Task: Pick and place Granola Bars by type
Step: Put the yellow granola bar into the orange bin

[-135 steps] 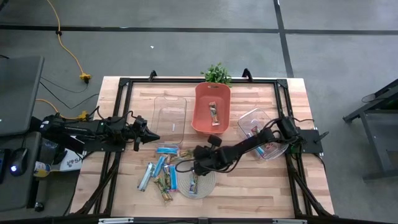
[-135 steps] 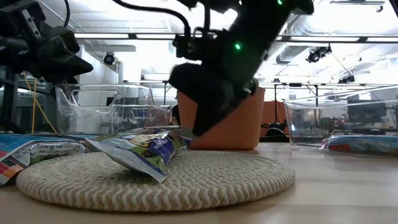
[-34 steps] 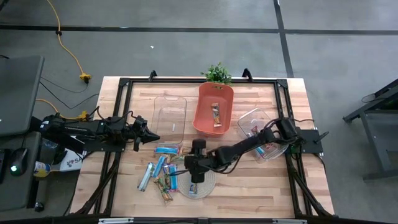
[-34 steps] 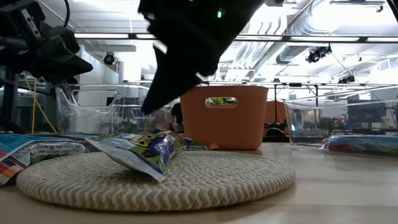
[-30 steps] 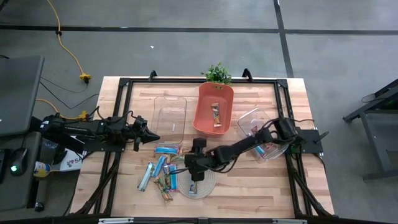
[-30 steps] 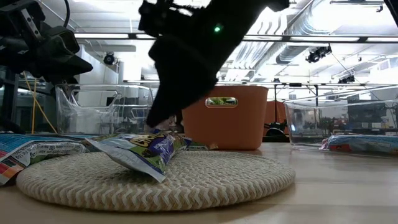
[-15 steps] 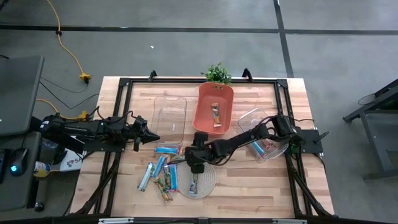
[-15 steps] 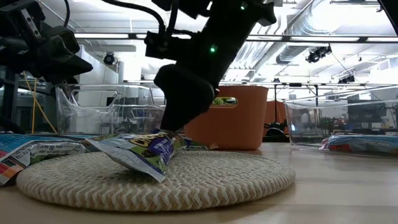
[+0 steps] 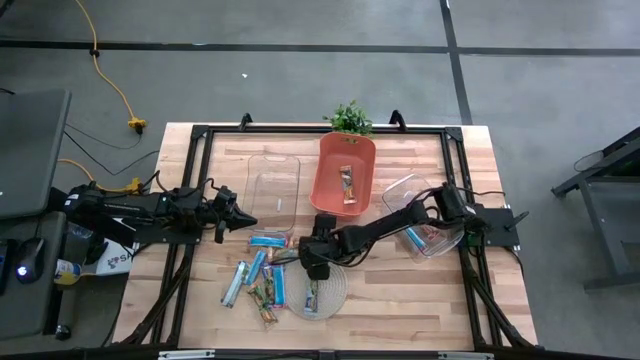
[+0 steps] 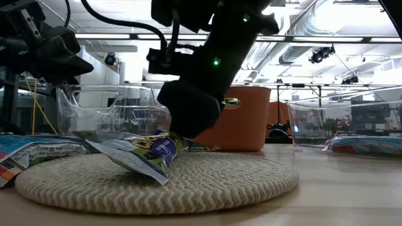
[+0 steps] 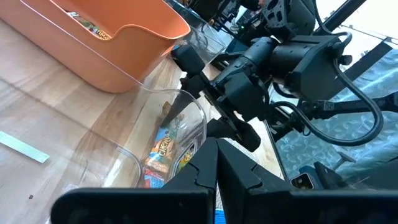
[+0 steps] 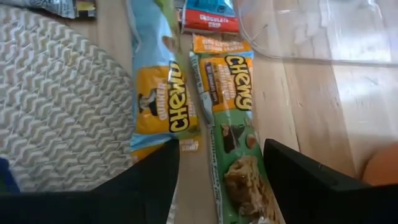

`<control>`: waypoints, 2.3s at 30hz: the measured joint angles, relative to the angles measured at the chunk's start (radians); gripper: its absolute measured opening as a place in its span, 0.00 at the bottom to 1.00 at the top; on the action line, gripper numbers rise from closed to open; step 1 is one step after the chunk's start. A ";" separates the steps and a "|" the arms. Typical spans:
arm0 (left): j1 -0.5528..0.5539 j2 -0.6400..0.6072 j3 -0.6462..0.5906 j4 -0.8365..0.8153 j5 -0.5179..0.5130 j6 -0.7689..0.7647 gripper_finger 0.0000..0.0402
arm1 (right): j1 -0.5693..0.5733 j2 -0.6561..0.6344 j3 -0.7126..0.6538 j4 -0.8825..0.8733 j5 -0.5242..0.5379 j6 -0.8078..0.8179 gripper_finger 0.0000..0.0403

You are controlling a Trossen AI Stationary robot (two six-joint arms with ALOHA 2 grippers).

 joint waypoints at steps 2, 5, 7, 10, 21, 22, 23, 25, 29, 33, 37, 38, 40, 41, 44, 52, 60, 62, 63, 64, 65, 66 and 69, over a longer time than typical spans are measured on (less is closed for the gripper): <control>0.000 0.000 0.000 0.000 0.003 0.000 0.00 | 0.000 0.002 0.000 0.000 0.009 0.023 0.55; 0.000 0.000 0.000 0.002 0.017 0.000 0.00 | -0.004 0.003 0.000 -0.001 0.014 0.047 0.54; 0.000 0.000 0.000 0.002 0.019 0.000 0.00 | -0.010 0.004 0.000 -0.003 0.013 0.063 0.53; 0.000 0.000 0.000 0.002 0.019 0.000 0.00 | -0.023 0.004 0.000 -0.005 -0.020 0.097 0.50; 0.000 0.000 0.000 0.001 0.018 0.000 0.00 | -0.049 0.004 0.000 -0.005 -0.102 0.164 0.33; 0.000 0.000 0.000 0.001 0.018 0.000 0.00 | -0.049 0.004 0.000 -0.006 -0.102 0.164 0.32; 0.000 0.000 0.000 0.001 0.018 0.000 0.00 | -0.049 0.004 0.000 -0.006 -0.102 0.164 0.30; 0.000 0.000 0.000 0.001 0.018 0.000 0.00 | -0.047 0.004 0.000 -0.006 -0.100 0.170 0.27; 0.000 0.000 0.000 0.001 0.018 0.000 0.00 | -0.041 -0.002 0.000 -0.017 -0.080 0.190 0.21; 0.000 0.000 0.000 0.001 0.018 0.000 0.00 | -0.041 -0.018 -0.002 -0.024 -0.067 0.191 0.16; 0.000 0.000 0.000 0.000 0.018 0.000 0.00 | -0.040 -0.029 -0.002 -0.025 -0.073 0.190 0.15; 0.000 0.000 0.000 0.000 0.018 0.000 0.00 | -0.040 -0.032 -0.002 -0.023 -0.079 0.190 0.15; 0.000 0.000 0.000 0.000 0.018 0.000 0.00 | -0.040 -0.041 -0.002 -0.008 -0.086 0.192 0.15; 0.000 0.000 0.000 0.000 0.018 0.000 0.00 | -0.040 -0.047 -0.002 -0.007 -0.089 0.194 0.15; 0.000 0.000 0.000 0.000 0.018 0.000 0.00 | -0.032 -0.063 -0.002 0.010 -0.089 0.193 0.15; 0.000 0.000 0.000 0.000 0.016 0.000 0.00 | 0.008 -0.123 0.000 0.029 -0.088 0.184 0.14; 0.000 0.000 0.000 0.000 0.014 0.000 0.00 | 0.055 -0.202 0.000 0.055 0.040 0.200 0.14; 0.000 0.000 0.000 0.000 0.014 0.000 0.00 | 0.054 -0.235 0.000 0.058 0.114 0.215 0.14; 0.000 0.000 0.000 0.000 0.014 0.000 0.00 | 0.052 -0.248 0.000 0.059 0.157 0.229 0.14; 0.000 0.000 0.000 0.000 0.014 0.000 0.00 | 0.049 -0.265 0.000 0.057 0.194 0.245 0.14; 0.000 0.000 0.000 0.000 0.014 0.000 0.00 | 0.047 -0.277 0.000 0.051 0.227 0.255 0.14; 0.000 0.000 0.000 0.000 0.014 0.000 0.00 | 0.041 -0.290 0.000 0.048 0.265 0.270 0.15; 0.000 0.000 0.000 0.000 0.014 0.000 0.00 | 0.024 -0.330 0.000 0.023 0.368 0.323 0.14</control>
